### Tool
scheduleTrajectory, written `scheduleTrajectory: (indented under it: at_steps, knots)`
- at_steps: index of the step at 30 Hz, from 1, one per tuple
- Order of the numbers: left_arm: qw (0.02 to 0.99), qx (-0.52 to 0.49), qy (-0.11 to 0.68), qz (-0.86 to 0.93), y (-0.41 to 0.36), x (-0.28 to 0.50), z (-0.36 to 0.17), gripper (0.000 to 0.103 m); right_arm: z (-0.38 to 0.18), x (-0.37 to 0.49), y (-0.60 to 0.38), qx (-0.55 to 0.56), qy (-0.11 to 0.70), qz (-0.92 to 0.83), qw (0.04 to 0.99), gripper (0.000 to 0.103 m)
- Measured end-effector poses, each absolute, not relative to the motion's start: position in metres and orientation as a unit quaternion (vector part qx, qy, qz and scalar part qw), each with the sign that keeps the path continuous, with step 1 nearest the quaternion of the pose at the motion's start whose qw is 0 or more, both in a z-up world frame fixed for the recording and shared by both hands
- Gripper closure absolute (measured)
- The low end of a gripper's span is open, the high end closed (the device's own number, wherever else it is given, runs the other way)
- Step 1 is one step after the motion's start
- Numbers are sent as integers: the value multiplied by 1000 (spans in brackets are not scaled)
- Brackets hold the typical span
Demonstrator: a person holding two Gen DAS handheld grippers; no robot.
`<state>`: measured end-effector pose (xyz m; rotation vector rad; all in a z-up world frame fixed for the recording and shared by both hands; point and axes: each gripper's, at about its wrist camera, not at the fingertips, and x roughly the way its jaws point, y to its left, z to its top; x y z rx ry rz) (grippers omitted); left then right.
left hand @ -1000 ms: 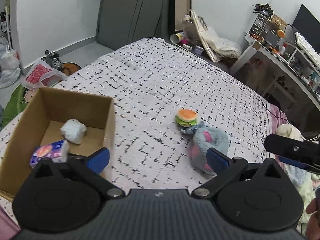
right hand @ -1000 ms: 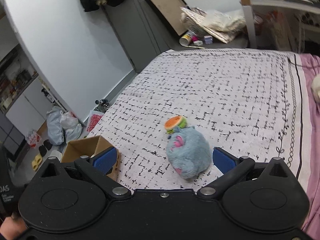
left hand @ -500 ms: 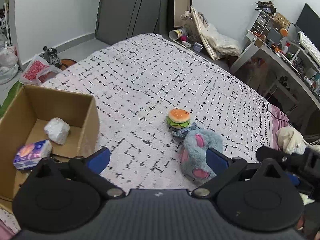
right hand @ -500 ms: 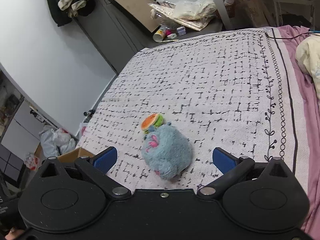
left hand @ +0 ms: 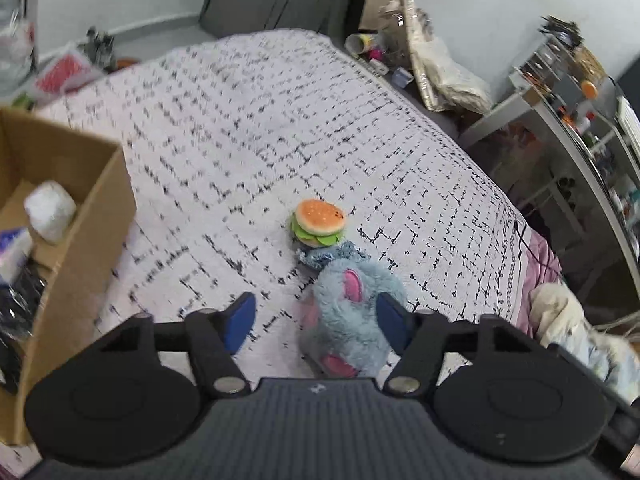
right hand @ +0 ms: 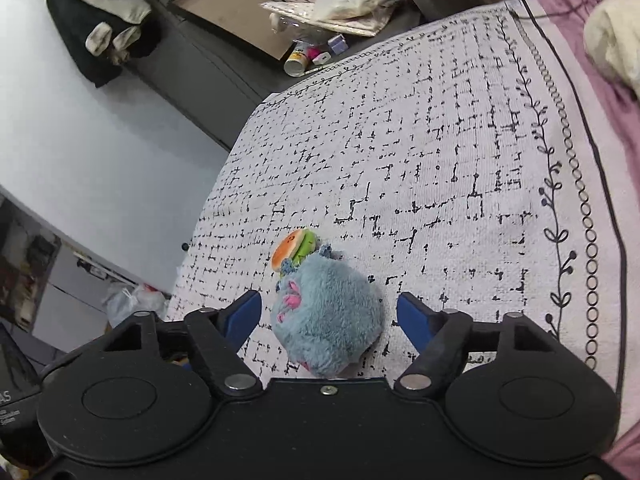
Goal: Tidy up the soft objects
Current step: 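Move both tools to the grey-blue plush and close the right tool on it, then lift the grey-blue plush with the right tool off the bed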
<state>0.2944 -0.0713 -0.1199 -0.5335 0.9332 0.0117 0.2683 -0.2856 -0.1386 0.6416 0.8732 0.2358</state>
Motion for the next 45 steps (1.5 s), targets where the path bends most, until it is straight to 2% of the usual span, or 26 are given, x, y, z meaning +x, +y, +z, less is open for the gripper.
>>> scheduleTrajectory:
  at_steps: [6,12,15,17,19,23,25,30,45]
  knots:
    - [835,-289,469,8,-78,313,-132,49,-157,284,-287,331,428,122,832,46]
    - [835,-295,464,8,-83,327,-148,54,-175,299,-284,358,431,136,817,47]
    - [829,-296,474,16,-81,329,-159,63,-183,306,-278,365,434,146,810,47]
    - [817,-311,486,18,-78,330,-166,74,-185,307,-274,358,435,152,812,47]
    - [810,-328,486,7,-74,329,-170,80,-188,308,-272,350,439,151,814,47]
    - [820,-312,479,4,-78,326,-165,81,-189,307,-270,338,445,153,815,53]
    - [825,-306,474,3,-79,323,-162,82,-189,306,-270,331,449,153,815,62]
    - [833,-301,464,-7,-79,313,-152,83,-186,297,-275,337,444,157,815,70]
    - [851,-291,436,-34,-70,277,-113,83,-144,259,-265,313,415,168,838,74]
